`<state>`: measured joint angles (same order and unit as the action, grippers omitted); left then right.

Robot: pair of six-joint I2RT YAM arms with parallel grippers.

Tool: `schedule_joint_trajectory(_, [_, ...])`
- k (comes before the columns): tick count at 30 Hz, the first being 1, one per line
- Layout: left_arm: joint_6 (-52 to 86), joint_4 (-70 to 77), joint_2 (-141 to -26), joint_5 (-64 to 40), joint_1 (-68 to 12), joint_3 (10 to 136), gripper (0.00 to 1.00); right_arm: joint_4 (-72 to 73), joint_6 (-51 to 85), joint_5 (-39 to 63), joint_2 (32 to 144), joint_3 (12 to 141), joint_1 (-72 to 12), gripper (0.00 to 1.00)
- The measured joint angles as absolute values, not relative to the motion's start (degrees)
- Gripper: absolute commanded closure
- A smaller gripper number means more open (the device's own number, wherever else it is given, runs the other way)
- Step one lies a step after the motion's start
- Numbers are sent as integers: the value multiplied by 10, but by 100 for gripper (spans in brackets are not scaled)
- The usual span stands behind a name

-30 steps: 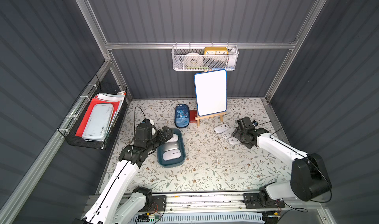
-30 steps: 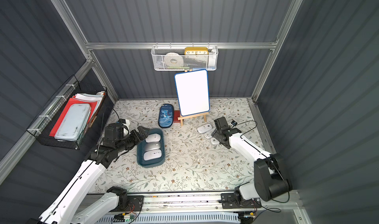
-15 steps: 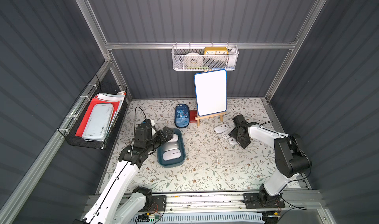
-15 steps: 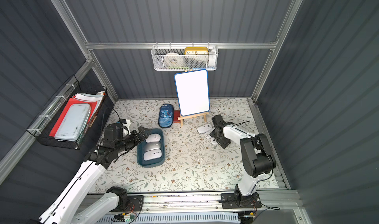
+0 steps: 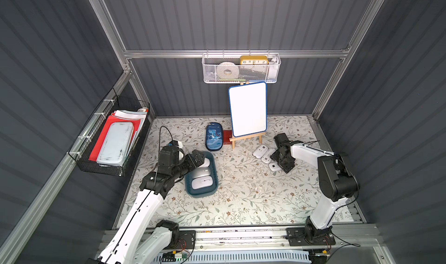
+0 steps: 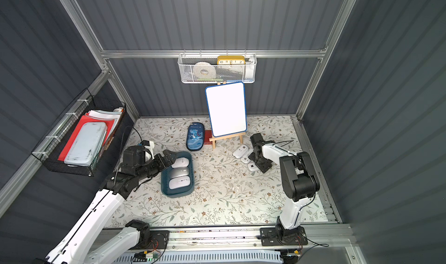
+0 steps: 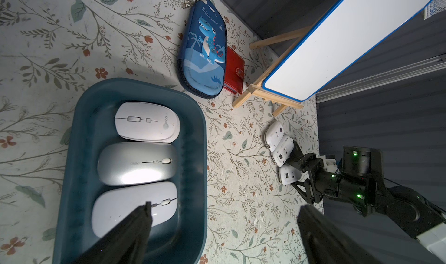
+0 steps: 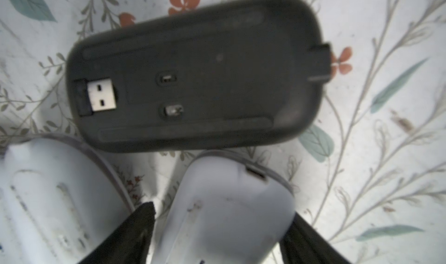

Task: Put the mouse in the storage box
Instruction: Pick up the mouse from the center of the board.

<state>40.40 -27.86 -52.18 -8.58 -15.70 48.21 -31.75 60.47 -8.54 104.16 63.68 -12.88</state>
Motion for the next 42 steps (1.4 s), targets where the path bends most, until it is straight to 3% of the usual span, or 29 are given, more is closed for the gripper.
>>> schedule_joint_trajectory(5, [400, -278, -523, -86, -157, 482, 1, -306, 599, -85, 1029, 620, -128, 40])
schedule_joint_trajectory(14, [401, -215, -537, -156, -157, 450, 1, -279, 574, -70, 978, 562, -129, 49])
schedule_joint_trajectory(22, [412, -89, -544, -310, -168, 380, 2, -210, 568, 14, 805, 456, -132, 56])
schedule_joint_trajectory(28, [429, 5, -581, -327, -287, 376, 1, -102, 609, 63, 689, 397, -200, 56])
schedule_joint_trajectory(37, [430, 69, -729, -284, -419, 409, 4, -15, 689, 91, 689, 401, -311, 56])
schedule_joint_trajectory(42, [435, 94, -768, -266, -442, 420, 16, -7, 702, 92, 715, 418, -343, 56])
